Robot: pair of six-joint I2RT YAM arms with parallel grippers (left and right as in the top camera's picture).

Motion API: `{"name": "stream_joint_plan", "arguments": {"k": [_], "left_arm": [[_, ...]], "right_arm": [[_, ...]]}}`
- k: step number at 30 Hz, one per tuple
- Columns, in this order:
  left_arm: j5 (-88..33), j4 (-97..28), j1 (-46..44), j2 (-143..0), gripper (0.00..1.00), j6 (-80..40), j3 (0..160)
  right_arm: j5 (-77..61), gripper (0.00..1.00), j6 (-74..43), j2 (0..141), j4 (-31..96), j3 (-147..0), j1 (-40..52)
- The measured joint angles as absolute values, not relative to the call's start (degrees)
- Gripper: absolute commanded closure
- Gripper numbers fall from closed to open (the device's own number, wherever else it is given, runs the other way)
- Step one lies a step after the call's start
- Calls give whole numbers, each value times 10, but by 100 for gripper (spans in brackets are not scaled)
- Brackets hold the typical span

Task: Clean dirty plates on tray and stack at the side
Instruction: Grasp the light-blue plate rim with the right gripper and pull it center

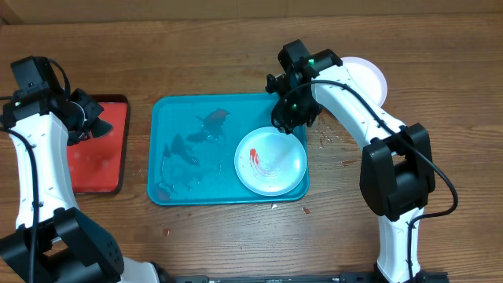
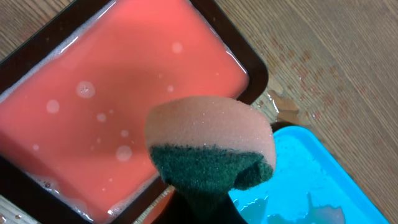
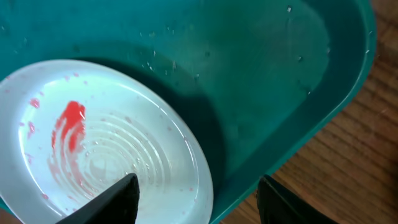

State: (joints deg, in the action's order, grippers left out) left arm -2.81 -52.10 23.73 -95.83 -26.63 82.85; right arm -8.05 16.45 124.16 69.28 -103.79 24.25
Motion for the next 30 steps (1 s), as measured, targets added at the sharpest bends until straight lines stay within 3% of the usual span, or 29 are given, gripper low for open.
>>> {"name": "stream_joint_plan", "arguments": {"k": [13,15,17,18,23,24,30], "left_arm": [[-28,-519,237,-958,96,-266,828],[-28,-519,237,-958,96,-266,828],[-28,-519,237,-958,96,-266,828],[-29,-519,237,-958,96,-266,828],[-32,-519,237,-958,96,-266,828],[-32,-519,237,-958,96,-266,828],[-34,-519,237,-958,96,-266,828]], "right_arm": [[-103,49,158,1242,676,-963,243],[-103,60,153,1242,676,-962,243],[-103,78,146,1242,660,-946,242],[-103,80,138,1242,658,-943,243],[-110,81,87,1242,588,-937,247],[-111,69,73,1242,575,-937,252],[-65,65,-3,1242,640,-947,279]]}}
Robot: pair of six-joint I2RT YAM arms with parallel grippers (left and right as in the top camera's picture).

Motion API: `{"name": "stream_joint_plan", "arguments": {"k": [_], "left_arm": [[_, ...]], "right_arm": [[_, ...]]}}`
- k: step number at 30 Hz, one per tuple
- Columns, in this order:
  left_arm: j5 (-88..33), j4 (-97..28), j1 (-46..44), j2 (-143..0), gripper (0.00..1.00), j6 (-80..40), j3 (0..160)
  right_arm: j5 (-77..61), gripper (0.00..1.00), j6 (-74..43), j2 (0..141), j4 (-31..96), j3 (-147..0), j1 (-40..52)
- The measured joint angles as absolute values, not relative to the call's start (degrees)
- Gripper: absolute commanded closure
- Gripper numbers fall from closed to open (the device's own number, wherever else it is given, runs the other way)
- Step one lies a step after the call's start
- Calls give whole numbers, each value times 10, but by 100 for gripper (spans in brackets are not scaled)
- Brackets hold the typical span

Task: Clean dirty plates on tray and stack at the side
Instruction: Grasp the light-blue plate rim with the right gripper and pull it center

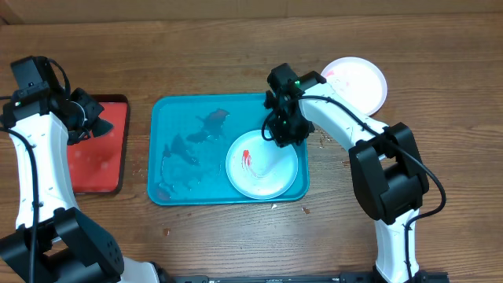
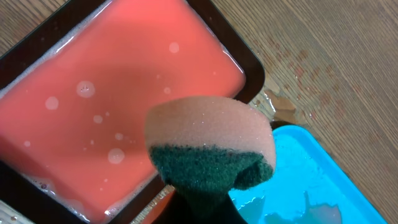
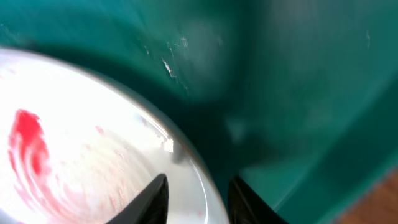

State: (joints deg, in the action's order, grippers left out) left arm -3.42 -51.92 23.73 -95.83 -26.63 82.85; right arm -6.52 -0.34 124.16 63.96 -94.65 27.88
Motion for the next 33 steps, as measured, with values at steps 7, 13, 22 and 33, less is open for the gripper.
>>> {"name": "stream_joint_plan", "arguments": {"k": [7,13,22,33], "left_arm": [[-34,-519,237,-958,96,-266,828],[-34,-520,237,-958,96,-266,828],[-36,-521,237,-958,96,-266,828],[-148,-521,206,-958,96,-203,828]], "right_arm": [[-45,62,-30,1242,712,-949,274],[-67,68,-84,1242,712,-932,274],[-86,96,-153,1238,696,-906,274],[-126,79,-144,1235,460,-903,274]]}}
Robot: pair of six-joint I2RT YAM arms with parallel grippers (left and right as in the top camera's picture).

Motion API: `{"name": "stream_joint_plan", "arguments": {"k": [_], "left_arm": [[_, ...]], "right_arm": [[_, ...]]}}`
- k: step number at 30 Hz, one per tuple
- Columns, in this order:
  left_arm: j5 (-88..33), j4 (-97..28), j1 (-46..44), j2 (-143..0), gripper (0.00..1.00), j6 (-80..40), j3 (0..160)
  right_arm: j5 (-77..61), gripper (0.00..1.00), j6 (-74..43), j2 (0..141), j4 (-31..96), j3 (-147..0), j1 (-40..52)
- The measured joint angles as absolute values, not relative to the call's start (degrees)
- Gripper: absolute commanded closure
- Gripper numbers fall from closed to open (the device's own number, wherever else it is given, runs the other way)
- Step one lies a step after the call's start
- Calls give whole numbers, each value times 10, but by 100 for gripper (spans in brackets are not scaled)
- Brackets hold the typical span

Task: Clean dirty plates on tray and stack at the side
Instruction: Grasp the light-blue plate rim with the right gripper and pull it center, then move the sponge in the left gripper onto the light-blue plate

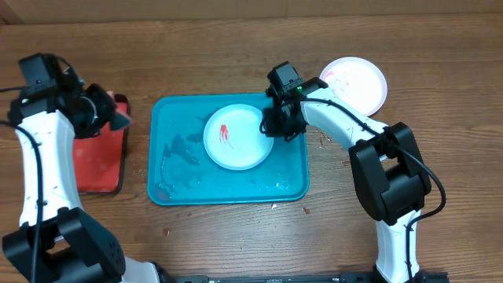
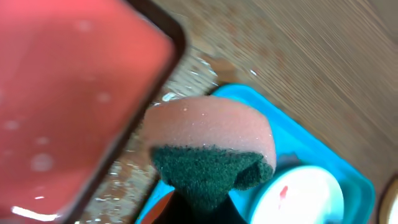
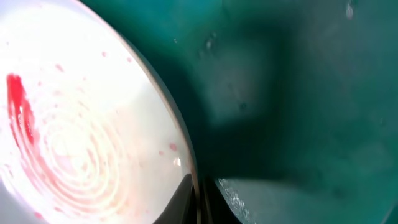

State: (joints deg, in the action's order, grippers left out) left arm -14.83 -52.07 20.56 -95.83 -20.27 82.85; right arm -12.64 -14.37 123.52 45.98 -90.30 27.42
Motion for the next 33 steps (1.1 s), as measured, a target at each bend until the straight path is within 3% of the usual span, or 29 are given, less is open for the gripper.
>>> {"name": "stream_joint_plan", "arguments": {"k": [1,8,15,33], "left_arm": [[-153,-521,194,-958,96,-196,828],[-164,-514,113,-958,96,-178,828],[-164,-511,52,-958,96,-177,828],[-172,-403,-119,-1136,96,-199,828]], "right_arm": [[-126,72,-137,1235,453,-903,274],[-124,72,-187,1236,502,-902,274],[-121,96,-229,1237,477,-902,279],[-120,96,-252,1240,446,-902,301]]}}
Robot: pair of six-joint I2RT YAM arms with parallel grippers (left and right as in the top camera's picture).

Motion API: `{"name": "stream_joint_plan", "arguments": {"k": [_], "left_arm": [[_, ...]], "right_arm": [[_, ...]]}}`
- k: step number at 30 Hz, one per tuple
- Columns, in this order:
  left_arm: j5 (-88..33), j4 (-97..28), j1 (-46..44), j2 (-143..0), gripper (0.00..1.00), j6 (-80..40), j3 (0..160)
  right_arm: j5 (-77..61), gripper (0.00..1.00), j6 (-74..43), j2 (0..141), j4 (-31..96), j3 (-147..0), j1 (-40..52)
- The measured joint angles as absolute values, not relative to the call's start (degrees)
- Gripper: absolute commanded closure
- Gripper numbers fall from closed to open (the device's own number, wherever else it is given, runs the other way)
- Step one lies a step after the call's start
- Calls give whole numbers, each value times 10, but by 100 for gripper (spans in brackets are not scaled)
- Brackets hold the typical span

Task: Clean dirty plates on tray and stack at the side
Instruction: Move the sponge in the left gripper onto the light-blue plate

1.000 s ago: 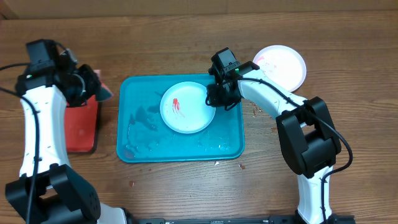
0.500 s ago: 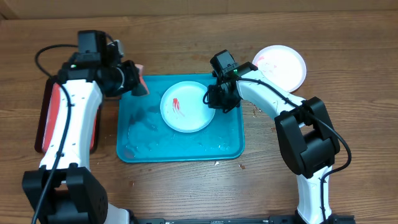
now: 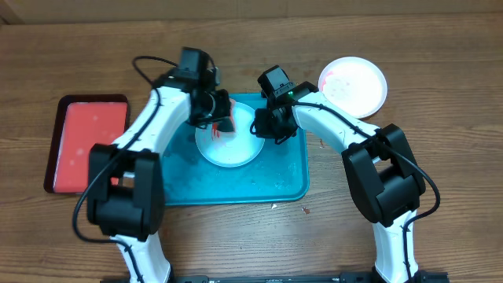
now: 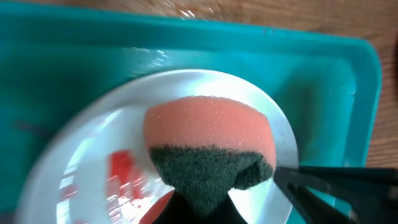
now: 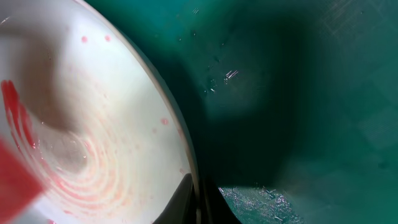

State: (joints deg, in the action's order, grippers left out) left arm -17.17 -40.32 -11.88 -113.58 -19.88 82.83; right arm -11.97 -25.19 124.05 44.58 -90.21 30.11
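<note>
A white plate (image 3: 236,148) smeared with red sauce (image 4: 124,171) lies in the upper middle of the teal tray (image 3: 275,182). My right gripper (image 3: 260,130) is shut on the plate's right rim (image 5: 186,149), one finger inside and one outside. My left gripper (image 3: 222,116) is shut on an orange sponge (image 4: 208,132) with a dark green scouring side, hovering over the plate's upper left part. A second white plate (image 3: 353,84) with faint red marks sits on the wood at the upper right.
A red tray of soapy liquid (image 3: 82,141) sits at the far left of the wooden table (image 3: 440,189). Water smears lie on the teal tray's left half (image 3: 177,169). Both arms cross above the tray's top edge.
My left gripper has moved with the sponge from beside the red tray to over the dirty plate. The right gripper keeps its grip on the plate's rim, which sits slightly further left.
The left gripper held the sponge over the red soapy tray while my right gripper stood open at the plate's rim in the tray's lower right. The right gripper then shut on the rim, and the plate came to the tray's upper middle. Now the sponge is over it.
</note>
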Motion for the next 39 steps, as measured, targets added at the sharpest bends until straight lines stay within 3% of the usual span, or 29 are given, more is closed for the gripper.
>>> {"name": "stream_joint_plan", "arguments": {"k": [8,18,23,31,39], "left_arm": [[-174,-394,-142,-1201,96,-224,829],[-18,-509,-103,-1201,96,-225,863],[5,-554,-94,-1212,96,-225,903],[-83,-517,-116,-1213,96,-225,898],[-137,-521,-202,-1213,96,-225,880]], "right_arm": [[-120,96,-252,1241,448,-902,301],[-123,96,-252,1242,453,-902,305],[-130,96,-253,1242,452,-902,308],[-126,96,-255,1242,455,-902,307],[-126,96,-254,1242,458,-902,307]]}}
